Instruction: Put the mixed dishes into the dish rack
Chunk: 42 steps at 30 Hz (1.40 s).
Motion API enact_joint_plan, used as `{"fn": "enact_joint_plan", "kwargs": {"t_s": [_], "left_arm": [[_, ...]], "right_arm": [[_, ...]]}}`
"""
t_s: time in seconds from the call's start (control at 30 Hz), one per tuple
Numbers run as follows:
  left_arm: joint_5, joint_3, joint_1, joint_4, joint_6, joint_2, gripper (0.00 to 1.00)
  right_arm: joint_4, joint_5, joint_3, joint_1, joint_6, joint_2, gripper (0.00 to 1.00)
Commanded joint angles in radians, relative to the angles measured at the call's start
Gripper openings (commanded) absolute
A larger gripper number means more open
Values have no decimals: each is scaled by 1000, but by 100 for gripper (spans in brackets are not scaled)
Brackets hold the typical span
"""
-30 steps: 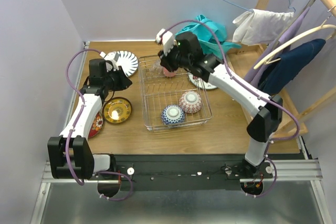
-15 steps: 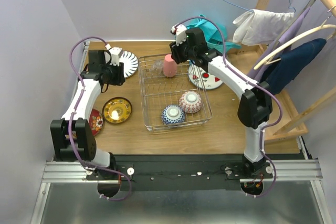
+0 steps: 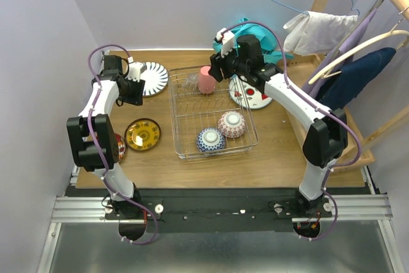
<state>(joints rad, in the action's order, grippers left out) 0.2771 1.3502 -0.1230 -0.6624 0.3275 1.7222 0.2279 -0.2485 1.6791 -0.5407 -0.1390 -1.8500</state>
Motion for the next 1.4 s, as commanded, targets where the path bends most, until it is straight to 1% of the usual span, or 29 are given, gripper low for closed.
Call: {"fn": "enact_joint_plan", "kwargs": {"t_s": [0.0, 0.07, 0.13, 0.2, 0.23, 0.27, 0.37, 0.4, 0.47, 0.63, 0.77, 0.87, 0.97, 1.0, 1.03, 1.07, 1.2, 1.27, 1.37], "left_arm": [[147, 20, -20, -66, 83, 33, 56], [188, 7, -20, -68, 149, 37, 56], [201, 21, -20, -74, 182, 59, 56], [194, 62, -20, -132, 208, 83, 56], [173, 70, -18, -144, 206, 108, 59], [153, 72, -20, -149, 205, 115, 59], [104, 37, -20, -157, 232, 109, 59], [93, 15, -18, -158, 243, 102, 59], [68, -2, -24, -166, 254, 80, 59], [48, -34, -27, -158, 265, 74, 59], [51, -25, -40, -137, 252, 96, 59], [62, 15, -40, -132, 246, 115, 59], [44, 102, -52, -93, 147, 158, 60], [31, 128, -58, -73, 86, 172, 61], [22, 176, -69, -48, -53, 204, 62], [-10, 193, -90, -2, -139, 218, 63], [-67, 220, -98, 70, -336, 246, 63], [-43, 233, -102, 101, -463, 267, 61], [14, 262, -106, 135, -565, 315, 61]], "right_arm": [[117, -7, -44, 8, -33, 63, 65], [189, -32, -44, 7, -51, 83, 65], [218, -40, -58, 8, -50, 103, 65], [208, -32, -87, 8, -42, 141, 65], [197, -31, -117, 8, -37, 150, 65], [189, -31, -130, 8, -30, 161, 65], [157, -20, -168, 8, 5, 163, 65], [139, 24, -177, 8, 22, 164, 65], [85, 55, -202, 8, 30, 167, 65], [113, 101, -142, 10, -63, 109, 65], [143, 65, -84, 10, -34, 81, 65], [131, 48, -88, 10, -22, 95, 66], [128, 51, -96, 10, -33, 92, 66], [128, 55, -99, 10, -30, 89, 66], [128, 58, -102, 10, -25, 87, 65], [125, 60, -110, 10, -21, 89, 66], [133, 60, -133, 10, -11, 106, 66], [149, 63, -142, 10, -23, 110, 66], [180, 81, -147, 12, -37, 100, 66]]}}
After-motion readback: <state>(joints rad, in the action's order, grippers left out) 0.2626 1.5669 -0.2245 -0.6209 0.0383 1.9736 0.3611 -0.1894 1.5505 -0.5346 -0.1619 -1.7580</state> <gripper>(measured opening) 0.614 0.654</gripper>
